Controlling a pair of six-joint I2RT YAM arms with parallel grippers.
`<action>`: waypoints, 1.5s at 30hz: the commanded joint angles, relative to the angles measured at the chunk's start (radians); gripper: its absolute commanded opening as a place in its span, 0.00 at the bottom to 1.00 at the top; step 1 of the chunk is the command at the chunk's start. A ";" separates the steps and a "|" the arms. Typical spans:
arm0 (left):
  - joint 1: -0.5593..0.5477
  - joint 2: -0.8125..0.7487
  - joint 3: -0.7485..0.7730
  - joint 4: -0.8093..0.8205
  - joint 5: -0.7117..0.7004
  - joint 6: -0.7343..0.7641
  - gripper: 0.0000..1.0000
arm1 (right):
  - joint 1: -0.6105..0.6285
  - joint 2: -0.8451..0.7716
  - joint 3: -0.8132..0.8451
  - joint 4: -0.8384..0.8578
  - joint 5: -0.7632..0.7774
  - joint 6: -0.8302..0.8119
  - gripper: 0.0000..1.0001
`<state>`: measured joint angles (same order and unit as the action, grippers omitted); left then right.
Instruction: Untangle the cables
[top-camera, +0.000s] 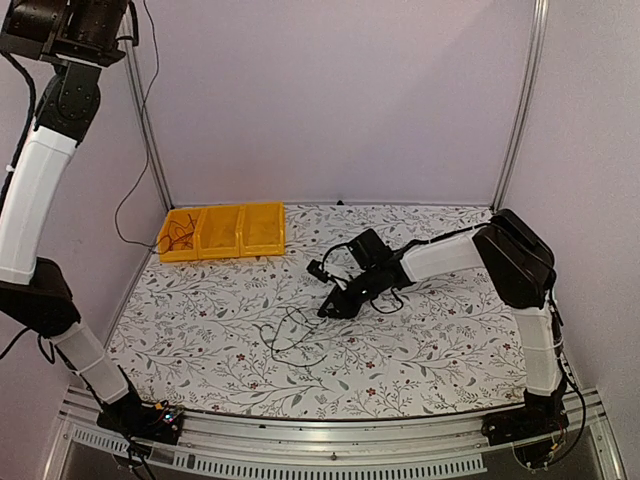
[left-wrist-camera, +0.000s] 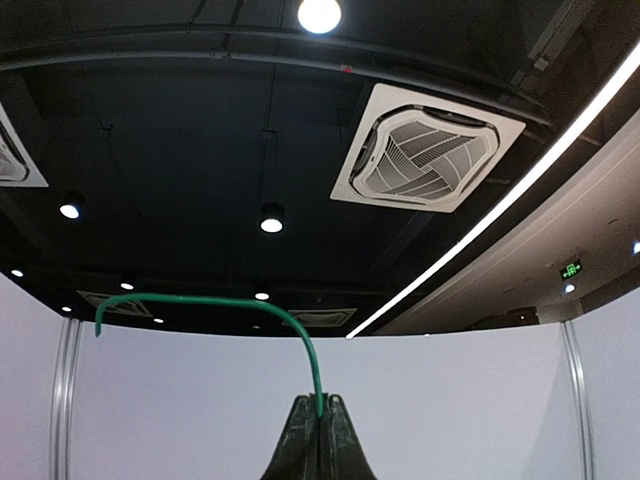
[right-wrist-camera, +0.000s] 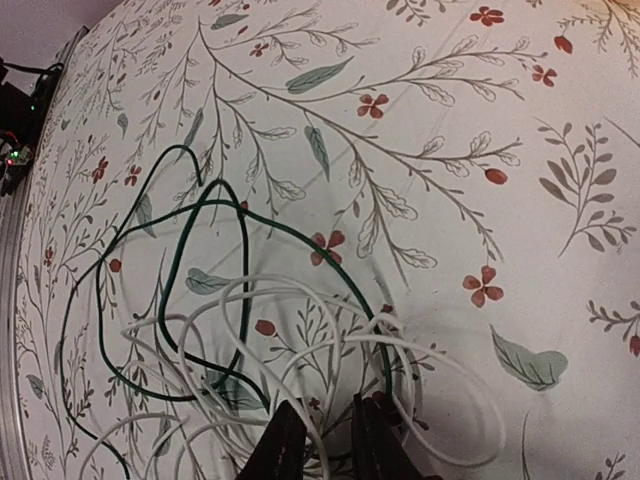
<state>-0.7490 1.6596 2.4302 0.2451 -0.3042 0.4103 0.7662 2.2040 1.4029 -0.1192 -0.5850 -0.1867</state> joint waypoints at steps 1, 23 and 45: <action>0.025 -0.040 -0.153 0.001 -0.025 0.015 0.00 | -0.023 -0.107 -0.008 -0.089 -0.009 -0.052 0.33; 0.298 -0.019 -0.406 -0.061 0.080 -0.268 0.00 | -0.140 -0.570 0.028 -0.494 0.107 -0.415 0.77; 0.468 0.037 -0.411 -0.039 0.124 -0.377 0.00 | -0.157 -0.549 -0.026 -0.474 0.131 -0.433 0.77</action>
<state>-0.3195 1.6764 2.0205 0.1780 -0.2119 0.0692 0.6140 1.6413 1.3621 -0.6102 -0.4603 -0.6182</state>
